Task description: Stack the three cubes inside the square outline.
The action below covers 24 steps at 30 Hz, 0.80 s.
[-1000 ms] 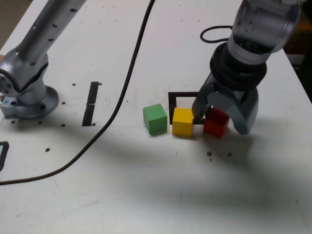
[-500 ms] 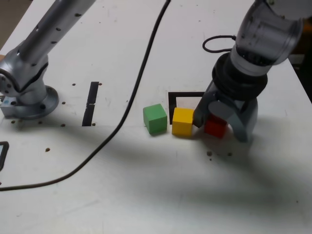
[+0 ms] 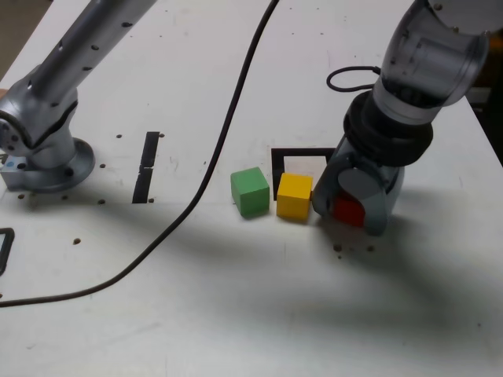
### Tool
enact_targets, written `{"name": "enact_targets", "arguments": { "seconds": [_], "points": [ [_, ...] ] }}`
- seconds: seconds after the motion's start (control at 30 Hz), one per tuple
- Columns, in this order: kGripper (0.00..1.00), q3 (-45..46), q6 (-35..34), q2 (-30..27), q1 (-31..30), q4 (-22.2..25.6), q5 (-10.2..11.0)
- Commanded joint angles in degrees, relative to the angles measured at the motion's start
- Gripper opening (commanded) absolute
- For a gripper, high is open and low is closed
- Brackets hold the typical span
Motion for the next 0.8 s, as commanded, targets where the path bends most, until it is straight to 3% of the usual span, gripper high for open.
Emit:
{"name": "enact_targets", "arguments": {
  "seconds": [0.0,0.17,0.53,0.77],
  "points": [
    [0.19,0.0,0.1,0.0,0.1,-0.2,-0.2],
    [0.18,-0.9,-0.6,-1.0,0.1,0.3,0.8],
    [0.17,-2.0,-3.0,-7.9,0.7,4.7,5.8],
    [0.17,1.4,-3.2,-11.0,4.5,5.7,6.5]
  ]
}}
